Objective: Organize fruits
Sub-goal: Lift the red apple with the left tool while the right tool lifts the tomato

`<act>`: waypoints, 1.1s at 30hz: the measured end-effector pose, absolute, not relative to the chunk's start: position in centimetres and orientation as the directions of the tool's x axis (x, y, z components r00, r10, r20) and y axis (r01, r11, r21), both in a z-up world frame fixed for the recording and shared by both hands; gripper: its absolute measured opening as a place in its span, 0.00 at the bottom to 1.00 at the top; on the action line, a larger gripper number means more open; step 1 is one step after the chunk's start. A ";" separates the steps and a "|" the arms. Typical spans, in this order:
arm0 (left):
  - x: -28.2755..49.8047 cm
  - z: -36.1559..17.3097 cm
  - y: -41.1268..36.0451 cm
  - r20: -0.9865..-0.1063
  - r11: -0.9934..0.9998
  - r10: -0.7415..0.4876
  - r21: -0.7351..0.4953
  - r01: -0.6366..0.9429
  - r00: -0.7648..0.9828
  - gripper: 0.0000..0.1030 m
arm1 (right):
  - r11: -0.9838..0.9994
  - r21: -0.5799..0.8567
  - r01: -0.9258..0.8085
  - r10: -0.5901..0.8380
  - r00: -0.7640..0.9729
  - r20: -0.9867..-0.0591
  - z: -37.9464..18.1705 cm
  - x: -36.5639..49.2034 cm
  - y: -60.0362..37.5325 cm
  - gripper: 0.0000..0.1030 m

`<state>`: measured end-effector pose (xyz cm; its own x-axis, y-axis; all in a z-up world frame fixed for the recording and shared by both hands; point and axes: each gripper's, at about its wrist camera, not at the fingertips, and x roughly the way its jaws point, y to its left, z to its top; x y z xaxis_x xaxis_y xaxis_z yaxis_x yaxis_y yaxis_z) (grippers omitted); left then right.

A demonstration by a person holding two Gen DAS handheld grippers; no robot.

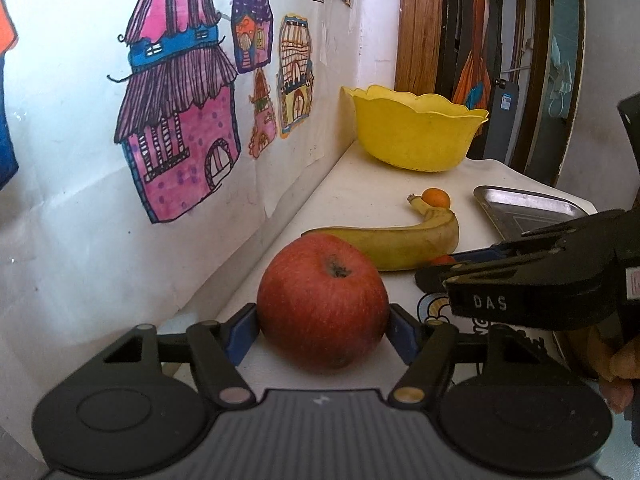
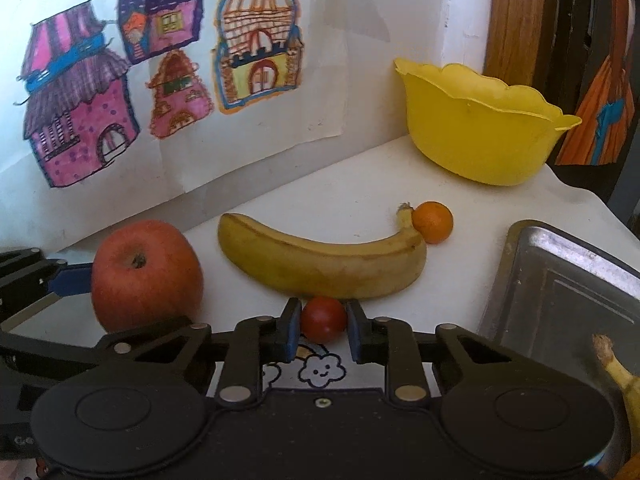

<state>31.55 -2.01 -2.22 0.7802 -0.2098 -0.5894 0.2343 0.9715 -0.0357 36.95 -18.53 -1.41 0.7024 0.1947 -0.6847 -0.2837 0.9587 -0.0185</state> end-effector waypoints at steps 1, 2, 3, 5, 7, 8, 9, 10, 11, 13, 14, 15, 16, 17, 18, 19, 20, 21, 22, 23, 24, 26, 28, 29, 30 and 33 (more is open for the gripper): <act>31.5 -2.2 -2.0 -0.589 0.971 -0.213 -0.042 0.234 0.780 0.70 | 0.958 -0.021 -0.285 0.195 0.706 -0.681 -1.5 36.8 -18.5 0.24; 31.5 -2.2 -1.9 -0.589 0.971 -0.217 -0.050 0.233 0.778 0.70 | 0.958 -0.026 -0.286 0.193 0.710 -0.678 -1.5 36.6 -18.4 0.24; 31.5 -2.2 -1.8 -0.590 0.971 -0.220 -0.058 0.231 0.777 0.70 | 0.958 -0.026 -0.287 0.194 0.709 -0.678 -1.4 36.3 -18.4 0.24; 31.3 -2.2 -1.8 -0.589 0.972 -0.217 -0.054 0.230 0.779 0.70 | 0.959 -0.011 -0.284 0.201 0.704 -0.681 -1.2 35.6 -18.5 0.24; 30.9 -2.2 -1.9 -0.588 0.972 -0.213 -0.044 0.233 0.780 0.70 | 0.960 -0.013 -0.279 0.196 0.708 -0.678 -1.0 34.8 -18.5 0.24; 30.6 -2.1 -1.9 -0.587 0.971 -0.217 -0.046 0.235 0.780 0.70 | 0.961 -0.017 -0.276 0.192 0.712 -0.675 -0.9 34.3 -18.5 0.24; 30.3 -2.1 -1.9 -0.586 0.970 -0.221 -0.051 0.237 0.779 0.70 | 0.962 -0.018 -0.273 0.191 0.715 -0.673 -0.8 33.8 -18.5 0.24; 30.0 -2.1 -1.9 -0.585 0.969 -0.226 -0.056 0.239 0.779 0.70 | 0.962 -0.017 -0.272 0.191 0.718 -0.670 -0.7 33.3 -18.5 0.24; 29.5 -2.1 -1.9 -0.585 0.969 -0.229 -0.061 0.239 0.778 0.70 | 0.962 -0.019 -0.272 0.191 0.721 -0.666 -0.6 32.7 -18.5 0.24; 28.9 -2.0 -1.9 -0.585 0.970 -0.228 -0.063 0.237 0.779 0.70 | 0.962 -0.013 -0.274 0.197 0.722 -0.663 -0.5 31.8 -18.6 0.24; 28.5 -2.0 -2.0 -0.586 0.970 -0.224 -0.060 0.234 0.779 0.70 | 0.961 -0.011 -0.275 0.199 0.723 -0.662 -0.5 31.4 -18.6 0.24; 28.1 -2.1 -2.1 -0.586 0.971 -0.221 -0.059 0.231 0.780 0.70 | 0.961 -0.012 -0.278 0.200 0.723 -0.661 -0.4 30.9 -18.6 0.24; 27.5 -2.0 -2.1 -0.586 0.971 -0.223 -0.062 0.231 0.779 0.70 | 0.960 -0.014 -0.280 0.201 0.723 -0.661 -0.4 30.4 -18.7 0.24; 27.2 -2.0 -2.1 -0.585 0.971 -0.226 -0.068 0.230 0.779 0.70 | 0.959 -0.016 -0.282 0.202 0.724 -0.659 -0.4 29.9 -18.8 0.24; 26.5 -2.0 -2.1 -0.585 0.970 -0.229 -0.074 0.230 0.778 0.70 | 0.959 -0.017 -0.283 0.203 0.726 -0.657 -0.3 29.3 -19.0 0.24; 26.0 -2.0 -2.1 -0.585 0.970 -0.231 -0.078 0.229 0.778 0.70 | 0.958 -0.017 -0.287 0.207 0.728 -0.653 -0.2 28.7 -19.2 0.24; 25.5 -2.0 -2.1 -0.585 0.970 -0.231 -0.081 0.228 0.778 0.70 | 0.956 -0.018 -0.292 0.211 0.732 -0.647 0.0 28.1 -19.4 0.24; 25.0 -1.9 -2.1 -0.584 0.971 -0.230 -0.083 0.225 0.778 0.70 | 0.954 -0.025 -0.299 0.214 0.736 -0.642 0.1 27.4 -19.5 0.24; 24.6 -1.9 -2.2 -0.586 0.972 -0.227 -0.083 0.221 0.778 0.70 | 0.950 -0.035 -0.309 0.217 0.740 -0.636 0.1 26.7 -19.6 0.24; 24.2 -1.8 -2.3 -0.589 0.973 -0.222 -0.082 0.215 0.777 0.70 | 0.947 -0.048 -0.318 0.218 0.743 -0.633 0.1 26.0 -19.6 0.24; 23.8 -1.8 -2.3 -0.591 0.975 -0.216 -0.084 0.208 0.777 0.70 | 0.945 -0.059 -0.322 0.214 0.744 -0.632 0.1 25.4 -19.5 0.24; 23.1 -1.6 -2.4 -0.593 0.975 -0.217 -0.095 0.200 0.775 0.70 | 0.940 -0.069 -0.335 0.220 0.747 -0.628 0.1 24.0 -19.4 0.24; 22.4 -1.7 -2.5 -0.593 0.976 -0.213 -0.098 0.193 0.776 0.70 | 0.936 -0.081 -0.342 0.221 0.754 -0.619 0.2 22.8 -19.3 0.24; 22.0 -1.7 -2.5 -0.592 0.977 -0.209 -0.093 0.191 0.779 0.70 | 0.935 -0.081 -0.345 0.225 0.755 -0.615 0.1 22.2 -19.4 0.24; 21.5 -1.8 -2.6 -0.590 0.978 -0.206 -0.089 0.191 0.781 0.70 | 0.936 -0.075 -0.345 0.228 0.752 -0.618 0.0 22.0 -19.4 0.24; 20.5 -1.8 -2.7 -0.589 0.977 -0.208 -0.091 0.191 0.781 0.70 | 0.934 -0.069 -0.351 0.235 0.748 -0.621 -0.2 21.0 -19.6 0.24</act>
